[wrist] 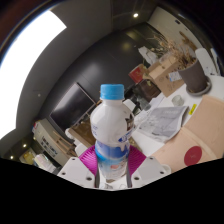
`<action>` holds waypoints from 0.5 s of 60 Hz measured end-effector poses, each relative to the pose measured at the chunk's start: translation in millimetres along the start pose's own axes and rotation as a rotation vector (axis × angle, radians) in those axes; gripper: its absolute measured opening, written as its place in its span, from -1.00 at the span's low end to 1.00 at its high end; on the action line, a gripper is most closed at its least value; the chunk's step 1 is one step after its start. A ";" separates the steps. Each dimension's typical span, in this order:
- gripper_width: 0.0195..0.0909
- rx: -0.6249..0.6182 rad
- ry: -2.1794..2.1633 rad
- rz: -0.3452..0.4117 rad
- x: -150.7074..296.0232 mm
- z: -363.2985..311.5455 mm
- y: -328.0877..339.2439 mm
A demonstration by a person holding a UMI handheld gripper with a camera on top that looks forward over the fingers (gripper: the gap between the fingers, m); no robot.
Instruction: Pour water
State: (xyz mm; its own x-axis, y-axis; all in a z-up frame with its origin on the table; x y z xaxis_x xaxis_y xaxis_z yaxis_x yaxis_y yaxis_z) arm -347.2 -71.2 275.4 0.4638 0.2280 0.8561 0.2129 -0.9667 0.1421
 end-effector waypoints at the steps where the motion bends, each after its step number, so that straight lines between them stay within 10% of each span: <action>1: -0.55 -0.016 0.048 0.010 6.3 3.9 1.8; 13: -0.55 -0.241 0.465 0.027 30.1 91.2 16.1; 30: -0.55 -0.397 0.637 -0.159 -45.6 204.8 5.6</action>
State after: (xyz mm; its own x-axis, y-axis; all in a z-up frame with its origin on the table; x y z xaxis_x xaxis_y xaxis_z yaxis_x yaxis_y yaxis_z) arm -191.0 -63.1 135.3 -0.1577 0.3732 0.9142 -0.1456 -0.9245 0.3523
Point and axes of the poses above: the point between the fingertips, and its own axes, seen from behind it with the camera up: z to the right, x up, y backward, against the way the camera looks, the point moved 8 cm from there along y, backward, against the way the camera looks, and after that the axes turned 14 degrees about y, right-handed, at the moved point
